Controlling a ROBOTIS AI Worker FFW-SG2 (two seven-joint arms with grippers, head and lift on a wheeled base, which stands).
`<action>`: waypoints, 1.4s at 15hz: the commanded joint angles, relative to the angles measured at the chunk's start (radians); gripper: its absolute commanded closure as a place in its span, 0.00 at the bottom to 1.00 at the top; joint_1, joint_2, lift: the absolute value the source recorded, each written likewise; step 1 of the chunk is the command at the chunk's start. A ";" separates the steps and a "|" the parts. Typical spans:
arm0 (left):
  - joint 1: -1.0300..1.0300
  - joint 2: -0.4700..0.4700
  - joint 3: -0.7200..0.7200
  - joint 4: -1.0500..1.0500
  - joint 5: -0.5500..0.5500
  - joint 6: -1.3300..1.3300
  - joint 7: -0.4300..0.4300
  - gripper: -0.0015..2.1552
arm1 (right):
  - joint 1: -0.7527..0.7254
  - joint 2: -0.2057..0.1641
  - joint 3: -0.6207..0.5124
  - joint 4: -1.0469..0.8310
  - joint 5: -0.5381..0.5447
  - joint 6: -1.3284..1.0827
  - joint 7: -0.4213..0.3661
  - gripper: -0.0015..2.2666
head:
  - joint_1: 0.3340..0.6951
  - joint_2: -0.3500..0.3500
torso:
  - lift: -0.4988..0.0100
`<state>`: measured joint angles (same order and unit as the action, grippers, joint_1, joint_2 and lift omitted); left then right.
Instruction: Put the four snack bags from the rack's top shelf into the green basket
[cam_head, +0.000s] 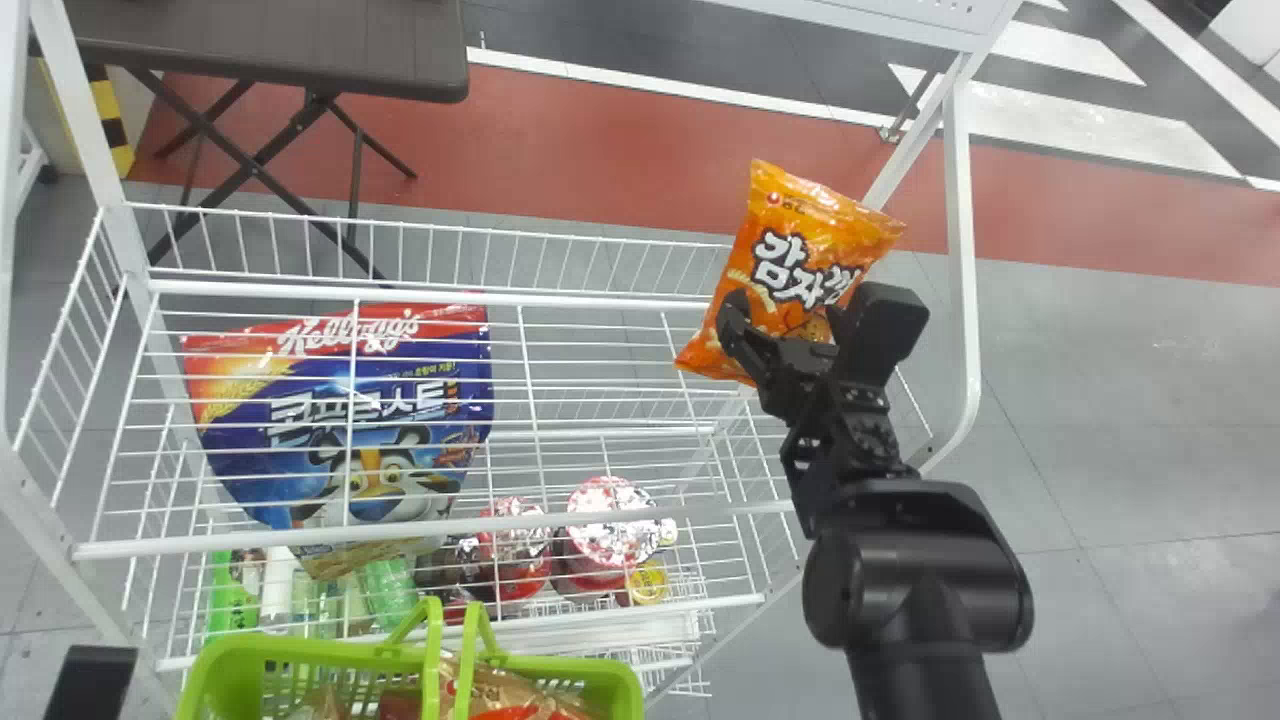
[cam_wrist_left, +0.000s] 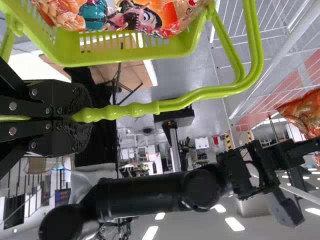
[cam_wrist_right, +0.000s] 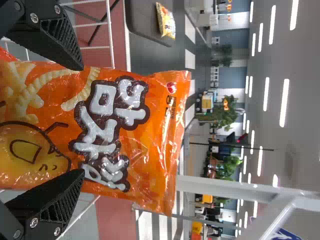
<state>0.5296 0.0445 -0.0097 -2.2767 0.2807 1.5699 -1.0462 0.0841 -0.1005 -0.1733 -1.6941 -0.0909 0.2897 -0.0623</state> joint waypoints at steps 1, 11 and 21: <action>-0.003 0.000 0.002 0.005 -0.001 0.001 0.000 1.00 | -0.032 -0.004 -0.017 0.025 -0.004 0.069 0.058 0.21 | 1.00 0.00 | 0.98; -0.007 -0.002 0.002 0.008 -0.001 0.001 0.008 1.00 | 0.132 -0.001 -0.078 -0.208 -0.121 0.115 0.180 0.90 | 1.00 0.00 | 0.98; -0.014 -0.012 0.039 0.013 0.031 -0.015 0.031 1.00 | 0.594 0.016 -0.074 -0.946 -0.294 1.023 0.403 0.90 | 1.00 0.00 | 0.98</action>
<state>0.5155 0.0338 0.0244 -2.2657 0.3057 1.5635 -1.0161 0.6587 -0.0847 -0.2387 -2.5854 -0.3714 1.0853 0.3229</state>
